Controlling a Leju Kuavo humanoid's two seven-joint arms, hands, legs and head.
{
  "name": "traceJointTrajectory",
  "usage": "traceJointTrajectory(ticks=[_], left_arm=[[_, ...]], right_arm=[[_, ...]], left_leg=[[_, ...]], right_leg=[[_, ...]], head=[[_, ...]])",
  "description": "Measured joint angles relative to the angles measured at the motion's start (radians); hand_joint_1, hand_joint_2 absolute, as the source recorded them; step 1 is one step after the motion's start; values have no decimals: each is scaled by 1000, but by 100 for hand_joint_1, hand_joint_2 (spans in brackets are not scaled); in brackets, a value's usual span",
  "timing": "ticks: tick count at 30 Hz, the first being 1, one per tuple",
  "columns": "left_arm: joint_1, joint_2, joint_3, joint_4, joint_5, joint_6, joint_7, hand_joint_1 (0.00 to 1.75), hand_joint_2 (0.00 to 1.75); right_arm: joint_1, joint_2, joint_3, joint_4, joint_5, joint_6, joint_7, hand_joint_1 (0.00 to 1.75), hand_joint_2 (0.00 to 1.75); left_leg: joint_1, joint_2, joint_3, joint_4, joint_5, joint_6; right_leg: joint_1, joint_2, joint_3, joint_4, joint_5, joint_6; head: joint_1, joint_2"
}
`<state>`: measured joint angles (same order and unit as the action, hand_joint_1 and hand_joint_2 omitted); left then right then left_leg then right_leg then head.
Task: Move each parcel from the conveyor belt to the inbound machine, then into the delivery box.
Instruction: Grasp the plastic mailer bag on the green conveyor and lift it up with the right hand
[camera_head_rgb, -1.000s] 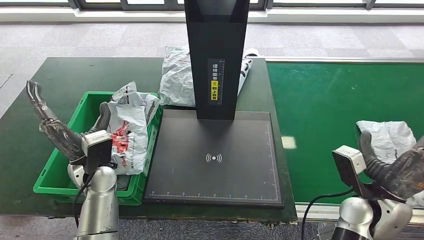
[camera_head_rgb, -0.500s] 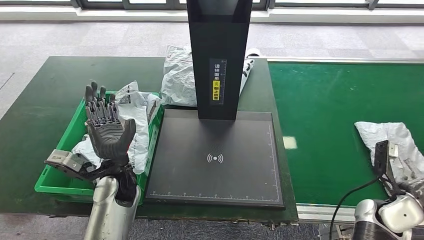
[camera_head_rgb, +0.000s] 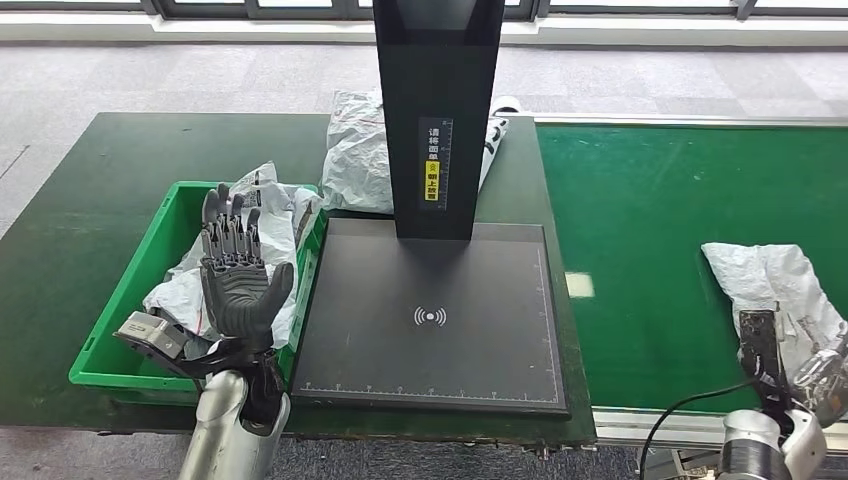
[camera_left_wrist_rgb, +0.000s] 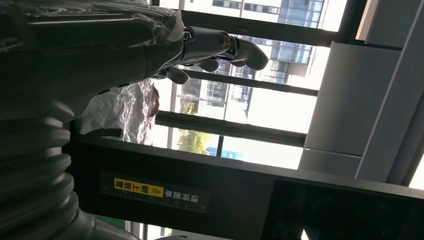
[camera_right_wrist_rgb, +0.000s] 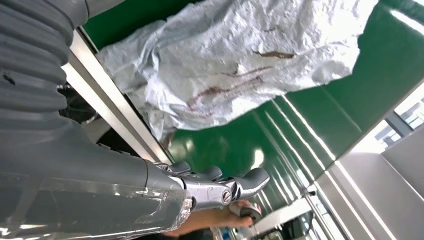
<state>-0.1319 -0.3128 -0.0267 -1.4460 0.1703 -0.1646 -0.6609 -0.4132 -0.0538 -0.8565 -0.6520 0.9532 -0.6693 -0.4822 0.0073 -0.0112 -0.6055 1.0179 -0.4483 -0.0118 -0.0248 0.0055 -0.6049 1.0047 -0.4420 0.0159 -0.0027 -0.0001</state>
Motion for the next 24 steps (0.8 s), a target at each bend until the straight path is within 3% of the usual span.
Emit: traceJointTrajectory(ticks=[6, 16, 19, 24], left_arm=[[0, 0, -1, 11, -11, 0, -1, 0, 175], [0, 0, -3, 29, -21, 0, -6, 0, 175], [0, 0, -4, 34, -22, 0, -7, 0, 175], [-1, 1, -4, 49, -41, 0, -15, 0, 175]], right_arm=[[-30, -9, -63, 86, -98, 60, -116, 0, 175], [-51, -21, -71, 127, -106, 72, -115, 0, 175], [-56, -26, -71, 143, -51, 47, -25, 0, 175], [-59, -49, -49, 195, 154, 48, 284, 0, 175]], left_leg=[[0, 0, 0, 0, 0, 0], [0, 0, 0, 0, 0, 0], [0, 0, 0, 0, 0, 0], [0, -1, 0, 0, 0, 0]], right_leg=[[0, 0, 0, 0, 0, 0], [0, 0, 0, 0, 0, 0], [0, 0, 0, 0, 0, 0], [0, -1, 0, 0, 0, 0]], head=[[0, 0], [0, 0], [0, 0], [0, 0]])
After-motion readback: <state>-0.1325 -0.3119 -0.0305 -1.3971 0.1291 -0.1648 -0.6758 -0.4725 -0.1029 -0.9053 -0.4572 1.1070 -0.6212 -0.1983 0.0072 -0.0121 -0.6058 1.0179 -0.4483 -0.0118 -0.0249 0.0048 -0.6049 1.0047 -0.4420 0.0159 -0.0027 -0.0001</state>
